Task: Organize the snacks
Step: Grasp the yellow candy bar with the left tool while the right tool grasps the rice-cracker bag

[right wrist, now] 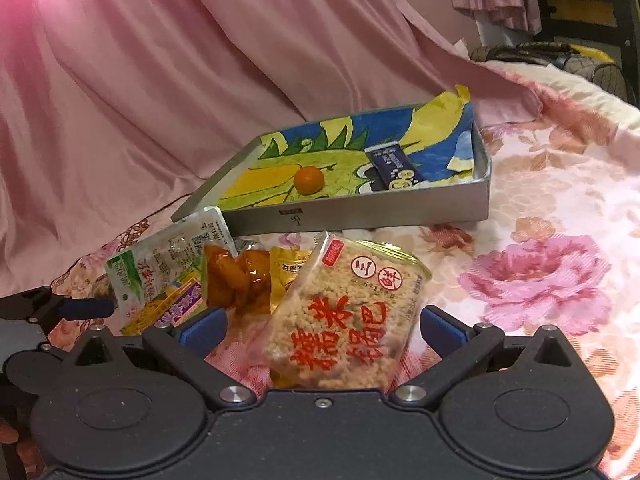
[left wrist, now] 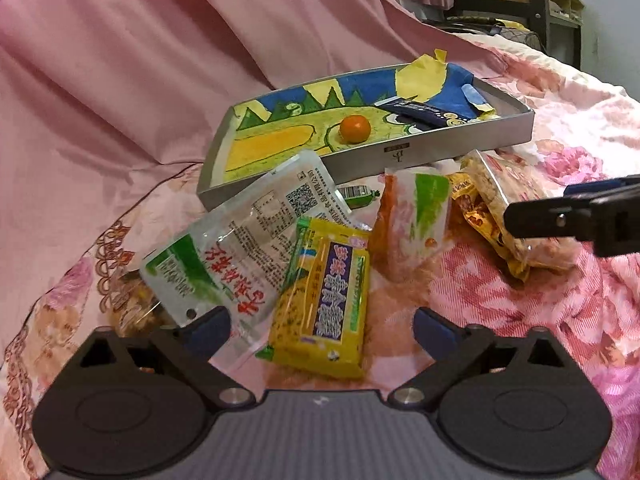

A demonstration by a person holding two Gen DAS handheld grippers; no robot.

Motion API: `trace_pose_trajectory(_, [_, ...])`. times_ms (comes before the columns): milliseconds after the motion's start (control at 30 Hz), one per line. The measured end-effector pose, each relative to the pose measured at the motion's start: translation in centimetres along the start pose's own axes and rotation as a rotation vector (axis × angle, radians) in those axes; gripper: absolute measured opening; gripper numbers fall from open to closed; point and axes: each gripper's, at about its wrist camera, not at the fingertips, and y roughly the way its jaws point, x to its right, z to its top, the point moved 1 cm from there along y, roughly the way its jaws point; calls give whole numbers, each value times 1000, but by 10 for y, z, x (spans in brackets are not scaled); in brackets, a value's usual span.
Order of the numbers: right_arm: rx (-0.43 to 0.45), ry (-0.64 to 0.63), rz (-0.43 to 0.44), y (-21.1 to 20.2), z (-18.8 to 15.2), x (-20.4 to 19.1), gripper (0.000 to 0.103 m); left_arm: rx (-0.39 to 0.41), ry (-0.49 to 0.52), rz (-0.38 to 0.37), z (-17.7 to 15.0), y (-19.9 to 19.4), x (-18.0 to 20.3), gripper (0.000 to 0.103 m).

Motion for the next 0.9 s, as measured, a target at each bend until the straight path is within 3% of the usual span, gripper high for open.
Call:
trace_pose_trajectory(200, [-31,66,-32,12,-1,14,101,-37,-4,-46,6,12,0,72])
trace_pose_trajectory(300, [-54,107,11,17,-1,18,90,-56,-15,-22,8,16,1,63])
trace_pose_trajectory(367, [-62,96,21,19,-2,16,89,-73,-63,-4,10,17,-2,56])
trace_pose_trajectory(600, [-70,86,16,17,-4,12,85,-116,-164,-5,10,14,-6,55])
trace_pose_trajectory(733, [-71,61,15,22,-6,9,92,-125,-163,7,10,16,-3,57])
trace_pose_trajectory(900, [-57,48,5,20,-6,8,82,-127,-214,24,10,14,-3,55])
